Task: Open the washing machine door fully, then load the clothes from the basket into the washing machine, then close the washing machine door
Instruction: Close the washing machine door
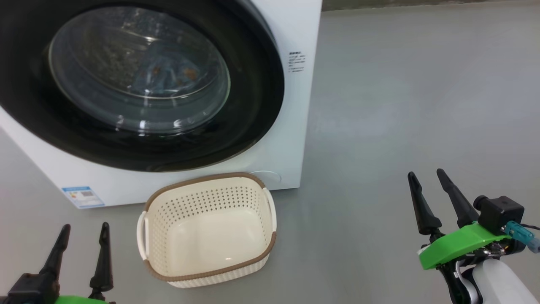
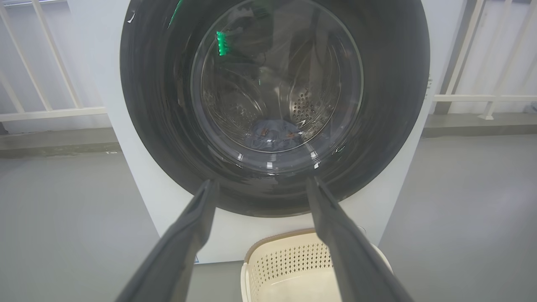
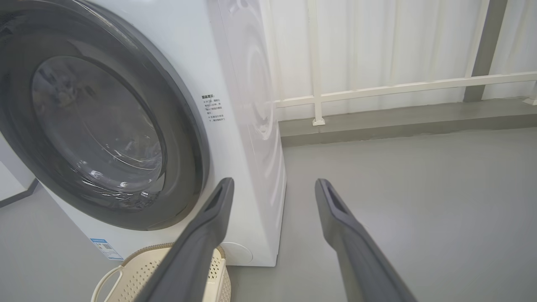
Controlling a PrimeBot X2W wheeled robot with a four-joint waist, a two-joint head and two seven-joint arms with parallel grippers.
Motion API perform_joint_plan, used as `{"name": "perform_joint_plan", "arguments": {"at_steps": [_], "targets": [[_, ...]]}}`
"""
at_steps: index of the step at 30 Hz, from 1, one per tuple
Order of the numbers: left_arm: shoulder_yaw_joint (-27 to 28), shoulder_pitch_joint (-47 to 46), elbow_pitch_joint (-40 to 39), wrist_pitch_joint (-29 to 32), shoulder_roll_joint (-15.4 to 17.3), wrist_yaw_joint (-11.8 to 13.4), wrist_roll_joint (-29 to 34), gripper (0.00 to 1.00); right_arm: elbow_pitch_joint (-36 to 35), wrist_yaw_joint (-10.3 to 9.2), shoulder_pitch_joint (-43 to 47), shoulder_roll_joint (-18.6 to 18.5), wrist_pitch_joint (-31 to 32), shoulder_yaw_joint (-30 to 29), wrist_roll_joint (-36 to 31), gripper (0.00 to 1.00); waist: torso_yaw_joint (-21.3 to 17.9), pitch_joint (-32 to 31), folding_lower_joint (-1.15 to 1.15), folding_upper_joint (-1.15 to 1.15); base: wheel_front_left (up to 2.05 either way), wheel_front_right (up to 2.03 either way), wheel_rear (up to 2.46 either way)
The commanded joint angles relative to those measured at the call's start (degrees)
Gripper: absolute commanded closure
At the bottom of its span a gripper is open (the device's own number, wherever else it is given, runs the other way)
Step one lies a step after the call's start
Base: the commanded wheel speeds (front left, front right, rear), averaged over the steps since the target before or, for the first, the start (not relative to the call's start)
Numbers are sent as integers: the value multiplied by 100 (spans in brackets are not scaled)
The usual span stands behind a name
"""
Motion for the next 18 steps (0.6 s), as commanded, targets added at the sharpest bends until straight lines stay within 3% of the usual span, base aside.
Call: {"name": "perform_joint_plan", "arguments": {"at_steps": [1,18], "targets": [[239,-55,-85,-36,148,4,47,0,-186,-16,59,-99,-28,104,-1,0,-181,-124,0,0,0,0,0],[469,212,-117,-36,151,4,12,0,-252,-16,209,-157,-28,26,-7,0,-336,-198,0,0,0,0,0]]}}
